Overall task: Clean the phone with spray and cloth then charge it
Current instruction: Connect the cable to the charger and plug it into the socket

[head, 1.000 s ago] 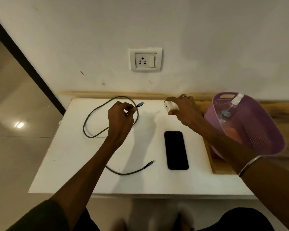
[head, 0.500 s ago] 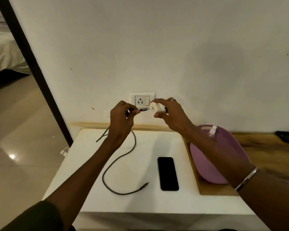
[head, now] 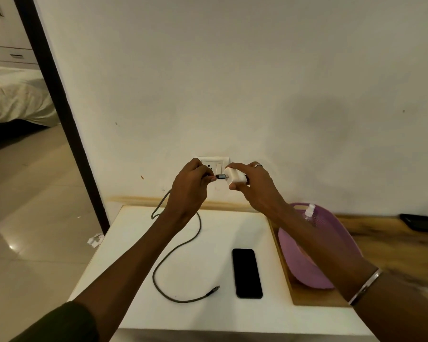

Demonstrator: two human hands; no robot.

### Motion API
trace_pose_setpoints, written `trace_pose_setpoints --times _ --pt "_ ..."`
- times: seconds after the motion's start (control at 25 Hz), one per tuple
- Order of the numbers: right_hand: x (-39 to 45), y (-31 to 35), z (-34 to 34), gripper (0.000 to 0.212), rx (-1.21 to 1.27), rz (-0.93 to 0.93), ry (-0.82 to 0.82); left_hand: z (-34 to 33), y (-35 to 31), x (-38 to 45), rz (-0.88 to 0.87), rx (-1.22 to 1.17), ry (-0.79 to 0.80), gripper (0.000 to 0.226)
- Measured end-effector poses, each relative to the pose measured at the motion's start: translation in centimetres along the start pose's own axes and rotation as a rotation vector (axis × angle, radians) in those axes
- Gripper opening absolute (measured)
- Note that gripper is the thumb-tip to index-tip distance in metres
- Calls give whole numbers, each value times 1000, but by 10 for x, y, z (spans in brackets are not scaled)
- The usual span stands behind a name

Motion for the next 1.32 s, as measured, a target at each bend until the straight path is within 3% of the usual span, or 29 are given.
trace_pose_setpoints --times 0.36,0.72,1.0,1.2,1.32 --pt "4 -6 -6 51 -70 -20 -14 -8 -4 3 -11 27 81 10" --pt "12 -3 -10 50 -145 -5 -33 -14 7 13 107 21 32 2" --pt "14 -17 -24 51 -120 -40 -47 -29 26 14 218 34 91 4" --pt "11 -22 -27 45 8 15 -17 -46 45 5 359 -97 233 17" --pt "10 -28 -31 45 121 -23 -12 -72 51 -6 524 -306 388 34"
Point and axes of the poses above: each hand's wrist, its own x-axis towards the middle knuckle, its own z-axis out of the back of the hand, y = z × x, the point moved 9 cm from there along x, towards the middle knuckle
